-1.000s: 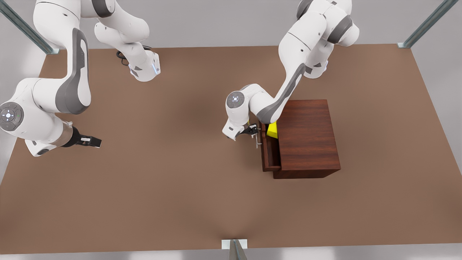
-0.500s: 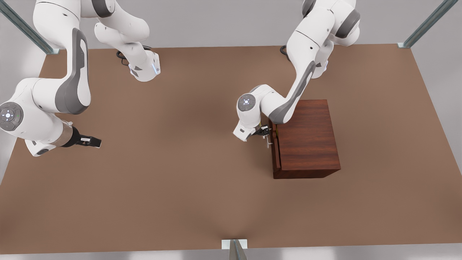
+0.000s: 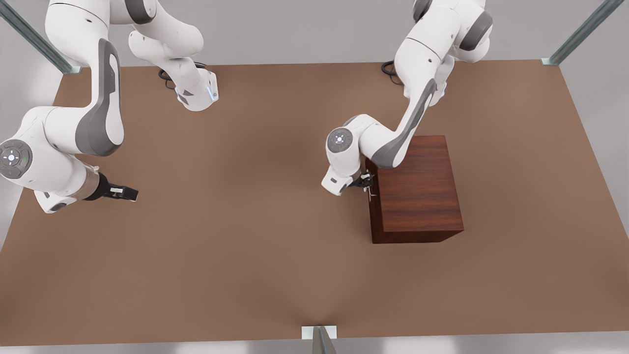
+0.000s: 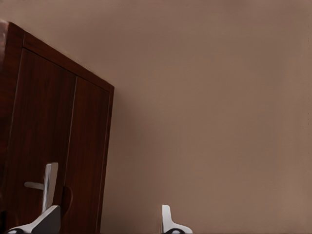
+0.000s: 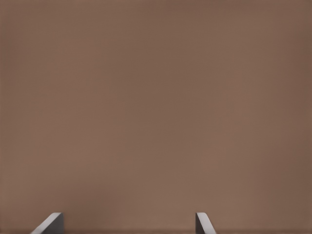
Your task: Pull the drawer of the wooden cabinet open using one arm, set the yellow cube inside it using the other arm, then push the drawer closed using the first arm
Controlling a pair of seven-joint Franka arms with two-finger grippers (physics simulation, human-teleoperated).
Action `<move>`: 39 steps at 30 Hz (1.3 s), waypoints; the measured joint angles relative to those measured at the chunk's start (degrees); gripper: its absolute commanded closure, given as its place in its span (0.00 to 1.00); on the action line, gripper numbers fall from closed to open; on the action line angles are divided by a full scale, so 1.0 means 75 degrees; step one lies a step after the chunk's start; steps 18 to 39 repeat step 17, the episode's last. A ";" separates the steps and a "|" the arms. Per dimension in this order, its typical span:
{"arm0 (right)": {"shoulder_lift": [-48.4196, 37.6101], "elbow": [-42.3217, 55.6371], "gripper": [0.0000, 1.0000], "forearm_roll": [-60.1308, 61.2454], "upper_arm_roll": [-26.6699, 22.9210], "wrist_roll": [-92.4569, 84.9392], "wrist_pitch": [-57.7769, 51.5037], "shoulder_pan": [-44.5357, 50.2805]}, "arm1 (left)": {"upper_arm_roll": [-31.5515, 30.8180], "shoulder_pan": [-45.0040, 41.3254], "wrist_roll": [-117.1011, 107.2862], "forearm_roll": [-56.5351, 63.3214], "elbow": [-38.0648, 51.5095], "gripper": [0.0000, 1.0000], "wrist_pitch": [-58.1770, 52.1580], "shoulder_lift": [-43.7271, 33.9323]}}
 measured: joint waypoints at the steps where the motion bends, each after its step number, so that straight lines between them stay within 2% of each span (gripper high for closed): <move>1: 0.0000 0.0000 0.00 0.0002 -0.0002 0.0001 0.0000 0.0002 | 0.0010 0.0455 0.0136 -0.0139 0.0887 0.00 -0.0381 -0.0025; 2: 0.0000 0.0000 0.00 0.0004 -0.0002 0.0001 0.0000 0.0001 | 0.0025 0.1104 0.0369 -0.0257 0.1500 0.00 -0.0784 -0.0158; 4: 0.0000 0.0000 0.00 0.0005 -0.0002 0.0003 0.0000 -0.0001 | 0.0058 0.2636 0.1047 -0.0450 0.1936 0.00 -0.1546 -0.0804; 6: 0.0000 0.0000 0.00 -0.0001 0.0002 0.0004 0.0000 0.0000 | 0.0232 0.3693 0.1663 -0.0965 -0.0183 0.00 -0.1711 -0.2722; 7: 0.0000 0.0000 0.00 -0.0007 0.0003 0.0004 0.0000 0.0002 | 0.0288 0.4013 0.1937 -0.1143 -0.0641 0.00 -0.1696 -0.3066; 9: 0.0000 0.0000 0.00 -0.0015 0.0004 0.0006 0.0000 0.0011 | 0.0311 0.4346 0.2421 -0.1381 -0.0511 0.00 -0.1752 -0.3070; 15: 0.0043 0.0000 0.00 -0.0036 0.0004 0.0008 0.0000 0.0012 | 0.0297 0.3607 0.3593 -0.1666 0.0107 0.00 -0.2152 -0.2755; 39: 0.0055 0.0000 0.00 -0.0041 0.0004 0.0008 0.0000 0.0013 | 0.0297 0.3618 0.3902 -0.1694 0.0117 0.00 -0.2224 -0.2730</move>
